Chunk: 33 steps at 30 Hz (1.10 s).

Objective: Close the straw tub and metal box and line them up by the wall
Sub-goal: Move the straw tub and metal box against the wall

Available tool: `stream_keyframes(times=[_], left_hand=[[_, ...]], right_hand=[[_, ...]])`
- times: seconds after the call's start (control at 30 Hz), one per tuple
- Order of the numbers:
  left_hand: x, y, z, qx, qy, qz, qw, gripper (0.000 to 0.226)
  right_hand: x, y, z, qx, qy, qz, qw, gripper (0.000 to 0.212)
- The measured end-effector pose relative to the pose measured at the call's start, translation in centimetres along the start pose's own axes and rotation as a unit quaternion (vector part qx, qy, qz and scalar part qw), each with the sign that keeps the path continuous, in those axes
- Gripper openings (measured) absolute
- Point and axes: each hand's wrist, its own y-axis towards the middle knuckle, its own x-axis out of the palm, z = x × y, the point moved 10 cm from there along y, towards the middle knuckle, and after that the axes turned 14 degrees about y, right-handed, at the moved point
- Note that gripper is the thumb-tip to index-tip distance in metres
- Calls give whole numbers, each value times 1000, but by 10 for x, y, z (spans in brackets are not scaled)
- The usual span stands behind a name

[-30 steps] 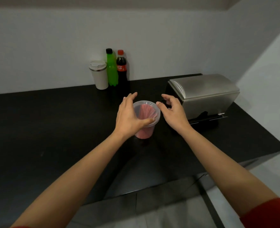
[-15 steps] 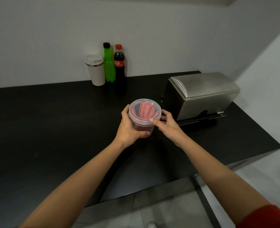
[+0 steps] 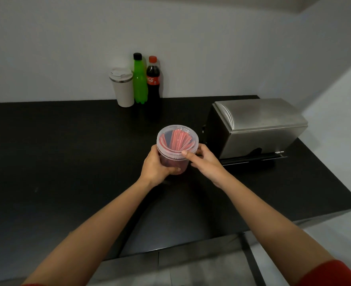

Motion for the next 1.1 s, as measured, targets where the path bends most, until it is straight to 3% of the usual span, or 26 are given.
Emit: stream_keyframes(times=[0.5, 0.83, 1.1], left_hand=[[-10, 47, 9, 13, 12, 9, 1000, 84], [-22, 103, 8, 26, 18, -9, 999, 86], [-21, 143, 5, 43, 33, -15, 998, 80]], right_hand=[[-5, 47, -4, -12, 66, 52, 996, 61], [2, 92, -8, -27, 69, 50, 996, 81], [-8, 134, -9, -36, 28, 141, 989, 79]])
